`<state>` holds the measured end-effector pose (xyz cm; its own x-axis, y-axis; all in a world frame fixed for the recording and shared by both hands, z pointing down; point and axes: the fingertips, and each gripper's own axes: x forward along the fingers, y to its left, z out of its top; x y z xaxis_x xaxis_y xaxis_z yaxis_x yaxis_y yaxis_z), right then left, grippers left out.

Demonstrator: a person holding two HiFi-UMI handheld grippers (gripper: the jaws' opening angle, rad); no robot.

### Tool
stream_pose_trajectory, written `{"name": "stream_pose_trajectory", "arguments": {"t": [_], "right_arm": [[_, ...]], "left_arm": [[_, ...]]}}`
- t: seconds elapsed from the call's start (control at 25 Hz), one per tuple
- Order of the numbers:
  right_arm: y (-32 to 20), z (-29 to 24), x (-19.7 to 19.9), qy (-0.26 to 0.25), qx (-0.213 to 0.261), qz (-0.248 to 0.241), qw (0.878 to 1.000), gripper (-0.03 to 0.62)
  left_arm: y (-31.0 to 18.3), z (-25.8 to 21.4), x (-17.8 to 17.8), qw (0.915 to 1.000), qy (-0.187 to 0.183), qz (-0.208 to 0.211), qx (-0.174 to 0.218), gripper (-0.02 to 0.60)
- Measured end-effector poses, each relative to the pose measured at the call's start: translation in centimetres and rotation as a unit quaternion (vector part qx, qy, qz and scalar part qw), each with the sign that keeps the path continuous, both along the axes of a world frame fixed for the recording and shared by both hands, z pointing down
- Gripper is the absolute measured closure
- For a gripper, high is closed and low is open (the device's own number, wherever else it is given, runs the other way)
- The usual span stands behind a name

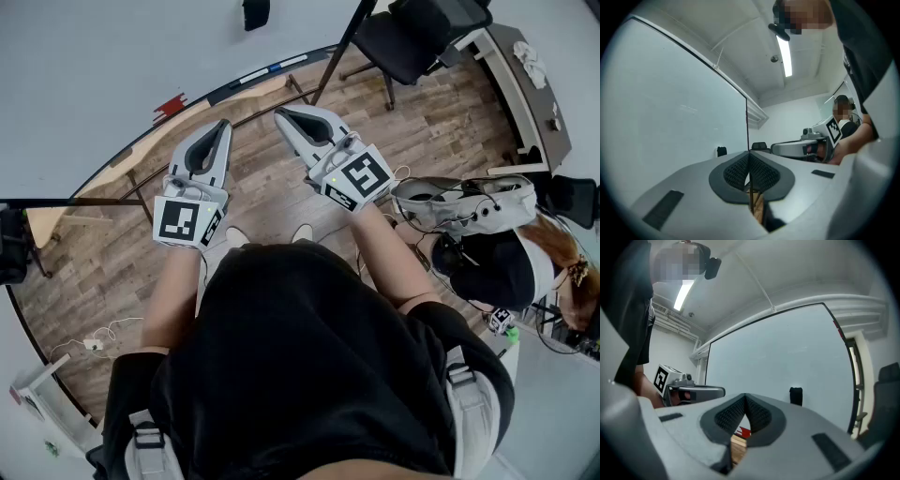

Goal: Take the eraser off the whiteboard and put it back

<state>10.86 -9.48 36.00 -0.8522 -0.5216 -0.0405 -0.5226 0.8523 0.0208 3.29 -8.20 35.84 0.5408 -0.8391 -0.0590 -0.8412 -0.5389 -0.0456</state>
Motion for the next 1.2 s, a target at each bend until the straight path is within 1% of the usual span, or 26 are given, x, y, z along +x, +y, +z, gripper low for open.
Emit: {"name": "stream_pose_trajectory", "arguments": {"t": [0.12,0.32,0.6,0.92,1.2], "right_arm": [[0.1,-0.3,0.4,-0.001,0.0,0.003,1.0,0.592],[-0.3,-0.3,1.1,-0.018,-0.009,0.016,1.0,0.592],[-0.2,0.3,2.5,-0.021,-0.02,0.03,0.999,0.592],[0.9,0.9,6.7,-0.026,-0.024,0.017,0.999,0.592],[1.1,0.9,10.0,-0.022,-0.019,-0.009,1.0,0.592]], "left_arm": [[0.1,-0.1,0.3,1.0,-0.001,0.001,0.001,0.586],[0.0,-0.1,0.6,1.0,-0.001,0.004,-0.001,0.586],[0.2,0.0,1.2,1.0,-0.001,0.001,-0.003,0.586],[1.8,0.6,5.2,0.9999,-0.004,-0.013,-0.006,0.586],[2.6,0.6,8.3,0.9991,-0.008,-0.041,-0.004,0.586]]}}
